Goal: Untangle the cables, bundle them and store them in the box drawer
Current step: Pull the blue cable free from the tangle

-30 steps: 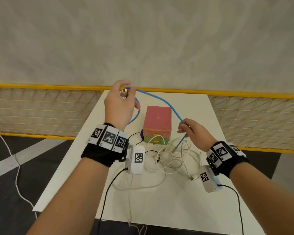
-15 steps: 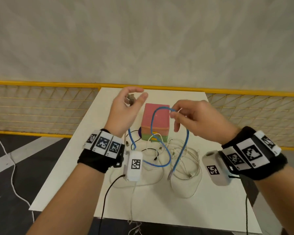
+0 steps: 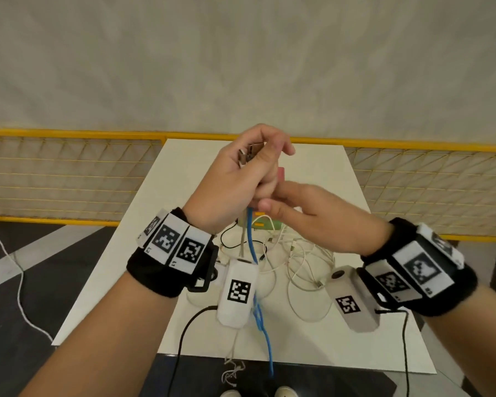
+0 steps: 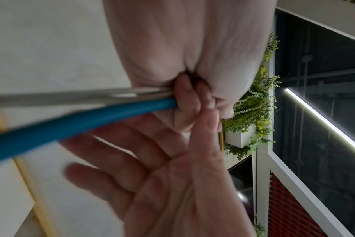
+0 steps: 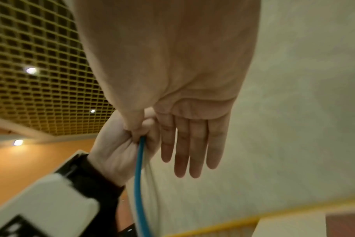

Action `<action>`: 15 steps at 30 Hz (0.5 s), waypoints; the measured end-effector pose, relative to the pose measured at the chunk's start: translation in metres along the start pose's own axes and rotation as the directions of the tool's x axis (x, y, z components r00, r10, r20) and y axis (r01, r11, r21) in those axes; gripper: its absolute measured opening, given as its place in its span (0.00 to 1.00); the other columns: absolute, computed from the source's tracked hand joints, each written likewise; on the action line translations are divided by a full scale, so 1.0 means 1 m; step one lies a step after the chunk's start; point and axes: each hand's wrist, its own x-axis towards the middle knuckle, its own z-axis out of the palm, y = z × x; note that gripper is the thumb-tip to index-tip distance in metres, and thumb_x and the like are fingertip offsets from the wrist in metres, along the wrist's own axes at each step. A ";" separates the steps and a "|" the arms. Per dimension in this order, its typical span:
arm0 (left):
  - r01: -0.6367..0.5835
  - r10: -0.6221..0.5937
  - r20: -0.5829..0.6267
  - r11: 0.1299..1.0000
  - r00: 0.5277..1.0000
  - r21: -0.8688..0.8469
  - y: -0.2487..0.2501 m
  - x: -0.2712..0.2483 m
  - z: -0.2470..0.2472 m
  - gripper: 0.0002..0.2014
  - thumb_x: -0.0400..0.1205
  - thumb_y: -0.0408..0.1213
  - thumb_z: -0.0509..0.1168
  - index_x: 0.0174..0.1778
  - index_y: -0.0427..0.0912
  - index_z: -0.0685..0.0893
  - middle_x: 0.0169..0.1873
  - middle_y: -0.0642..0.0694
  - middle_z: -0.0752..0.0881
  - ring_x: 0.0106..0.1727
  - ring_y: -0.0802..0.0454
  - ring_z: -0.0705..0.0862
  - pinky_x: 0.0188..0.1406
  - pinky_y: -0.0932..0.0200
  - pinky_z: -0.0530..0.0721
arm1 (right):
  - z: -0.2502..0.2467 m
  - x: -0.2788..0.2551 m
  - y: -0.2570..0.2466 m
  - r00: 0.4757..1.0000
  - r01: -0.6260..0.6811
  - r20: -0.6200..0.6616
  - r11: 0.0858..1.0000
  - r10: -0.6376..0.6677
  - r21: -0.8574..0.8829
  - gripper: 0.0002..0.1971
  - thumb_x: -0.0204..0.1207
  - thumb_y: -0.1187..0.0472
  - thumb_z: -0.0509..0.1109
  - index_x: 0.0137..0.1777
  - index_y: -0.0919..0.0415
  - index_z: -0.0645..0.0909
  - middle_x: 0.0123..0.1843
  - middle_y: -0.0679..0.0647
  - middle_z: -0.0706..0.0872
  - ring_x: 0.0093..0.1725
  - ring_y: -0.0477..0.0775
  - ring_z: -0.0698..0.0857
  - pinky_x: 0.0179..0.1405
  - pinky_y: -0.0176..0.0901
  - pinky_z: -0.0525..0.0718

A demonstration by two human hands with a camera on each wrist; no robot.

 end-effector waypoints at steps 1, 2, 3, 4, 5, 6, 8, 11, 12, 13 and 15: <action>0.003 -0.003 -0.002 1.000 1.000 -0.027 0.000 0.000 0.002 0.11 0.87 0.42 0.55 0.46 0.39 0.76 0.22 0.45 0.56 0.18 0.55 0.54 0.17 0.68 0.60 | 0.008 0.002 0.001 0.999 -0.012 0.047 0.997 0.009 0.075 0.18 0.82 0.51 0.57 0.62 0.62 0.79 0.56 0.60 0.88 0.57 0.56 0.86 0.61 0.56 0.82; 0.009 -0.010 -0.009 0.999 1.000 -0.044 -0.001 0.001 0.003 0.11 0.87 0.43 0.55 0.46 0.39 0.75 0.23 0.45 0.56 0.19 0.55 0.54 0.17 0.66 0.57 | 0.017 0.003 0.001 0.996 -0.024 0.094 0.987 0.010 0.160 0.17 0.84 0.54 0.56 0.63 0.64 0.78 0.58 0.61 0.87 0.59 0.54 0.86 0.65 0.53 0.82; 0.019 -0.020 -0.022 0.999 1.000 -0.044 -0.002 0.001 0.004 0.12 0.86 0.44 0.55 0.45 0.39 0.74 0.23 0.46 0.57 0.19 0.55 0.55 0.17 0.65 0.56 | 0.025 0.004 0.000 0.992 -0.039 0.126 0.972 0.009 0.233 0.16 0.85 0.58 0.54 0.63 0.66 0.77 0.58 0.61 0.87 0.60 0.54 0.86 0.67 0.50 0.81; 0.035 -0.036 -0.043 0.999 0.998 -0.031 -0.003 0.002 0.003 0.13 0.85 0.46 0.56 0.43 0.40 0.73 0.23 0.46 0.58 0.20 0.54 0.56 0.18 0.63 0.56 | 0.033 0.005 0.001 0.990 -0.053 0.142 0.955 0.012 0.291 0.15 0.86 0.60 0.53 0.60 0.67 0.77 0.54 0.61 0.88 0.58 0.55 0.87 0.66 0.49 0.82; 0.052 -0.052 -0.071 0.999 0.996 -0.008 -0.005 0.002 0.003 0.14 0.84 0.48 0.57 0.41 0.41 0.72 0.23 0.46 0.59 0.20 0.53 0.58 0.18 0.62 0.58 | 0.039 0.006 0.001 0.990 -0.063 0.140 0.938 0.016 0.341 0.14 0.86 0.61 0.51 0.55 0.67 0.77 0.47 0.61 0.87 0.52 0.56 0.88 0.62 0.49 0.84; 0.067 -0.064 -0.107 0.997 0.992 0.025 -0.007 0.002 0.001 0.15 0.84 0.49 0.59 0.38 0.42 0.72 0.23 0.47 0.61 0.22 0.51 0.61 0.20 0.60 0.61 | 0.045 0.007 0.002 0.992 -0.072 0.123 0.919 0.026 0.387 0.14 0.87 0.61 0.49 0.49 0.66 0.75 0.38 0.59 0.84 0.43 0.54 0.87 0.53 0.47 0.86; 0.078 -0.061 -0.182 0.993 0.981 0.086 -0.010 0.001 -0.004 0.14 0.85 0.48 0.62 0.36 0.45 0.75 0.24 0.48 0.69 0.25 0.49 0.70 0.26 0.57 0.71 | 0.052 0.009 0.004 0.995 -0.094 0.070 0.887 0.069 0.452 0.13 0.87 0.60 0.48 0.43 0.63 0.69 0.29 0.54 0.72 0.27 0.45 0.76 0.34 0.41 0.81; 0.065 -0.070 -0.213 0.997 0.975 -0.031 -0.010 -0.001 -0.011 0.08 0.87 0.42 0.58 0.46 0.45 0.78 0.32 0.46 0.78 0.27 0.50 0.75 0.27 0.60 0.74 | 0.056 0.010 0.005 0.989 -0.132 0.014 0.829 0.148 0.544 0.13 0.87 0.58 0.48 0.42 0.61 0.65 0.27 0.50 0.63 0.21 0.44 0.62 0.20 0.38 0.67; 0.060 -0.076 -0.213 0.995 0.974 -0.079 -0.010 -0.002 -0.012 0.10 0.89 0.42 0.55 0.46 0.44 0.77 0.32 0.47 0.77 0.25 0.52 0.71 0.23 0.62 0.70 | 0.056 0.011 0.006 0.990 -0.117 -0.003 0.824 0.143 0.555 0.12 0.87 0.58 0.48 0.42 0.59 0.66 0.27 0.50 0.63 0.21 0.43 0.61 0.18 0.36 0.64; 0.062 -0.084 -0.221 0.993 0.972 -0.105 -0.010 -0.002 -0.012 0.13 0.90 0.42 0.52 0.44 0.43 0.76 0.30 0.48 0.75 0.23 0.55 0.66 0.20 0.63 0.64 | 0.056 0.011 0.007 0.992 -0.091 -0.019 0.830 0.122 0.550 0.12 0.87 0.59 0.48 0.42 0.58 0.66 0.27 0.49 0.64 0.21 0.43 0.61 0.17 0.35 0.62; 0.072 -0.104 -0.260 0.989 0.960 -0.128 -0.010 -0.002 -0.009 0.18 0.90 0.45 0.49 0.37 0.42 0.71 0.26 0.50 0.69 0.20 0.58 0.60 0.18 0.65 0.57 | 0.060 0.012 0.009 0.997 -0.040 -0.039 0.846 0.072 0.532 0.11 0.87 0.59 0.48 0.44 0.58 0.67 0.27 0.48 0.65 0.22 0.42 0.62 0.18 0.35 0.63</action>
